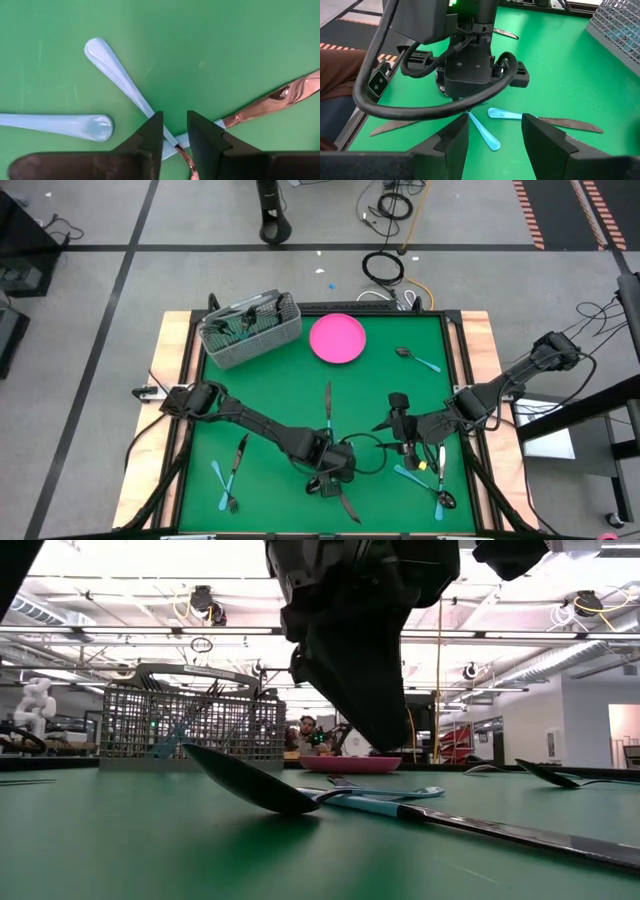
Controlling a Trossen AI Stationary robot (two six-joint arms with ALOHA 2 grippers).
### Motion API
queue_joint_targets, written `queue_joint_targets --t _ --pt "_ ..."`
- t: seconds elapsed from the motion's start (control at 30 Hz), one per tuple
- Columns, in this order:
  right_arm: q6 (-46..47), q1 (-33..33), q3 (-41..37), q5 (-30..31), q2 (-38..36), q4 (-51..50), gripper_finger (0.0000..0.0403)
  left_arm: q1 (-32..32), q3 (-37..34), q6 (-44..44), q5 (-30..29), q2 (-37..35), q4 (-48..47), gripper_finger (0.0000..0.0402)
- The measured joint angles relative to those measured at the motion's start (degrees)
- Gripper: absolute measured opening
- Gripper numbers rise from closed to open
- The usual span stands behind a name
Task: Sort silverware
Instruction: Put the blue spoon into the gray silverware holder
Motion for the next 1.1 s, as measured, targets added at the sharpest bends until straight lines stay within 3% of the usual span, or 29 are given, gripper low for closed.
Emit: queue_joint_targets --t 0.37,0.87,1.1 --pt "0.02 0.0 0.0 -0.02 0.0 -0.14 0.0171 -0.26 -3.89 -5.97 -2.22 -0.13 2.19 0.0179" --pt "0.02 0.0 -0.02 -0.04 0.02 -0.44 0.0171 -0.68 -3.43 -5.98 -2.76 4.83 3.31 0.0179" --pt "0.02 -0.02 -0.02 -0.01 0.02 -0.44 0.0171 -0.73 -3.47 -5.99 -2.99 5.01 2.7 0.0118"
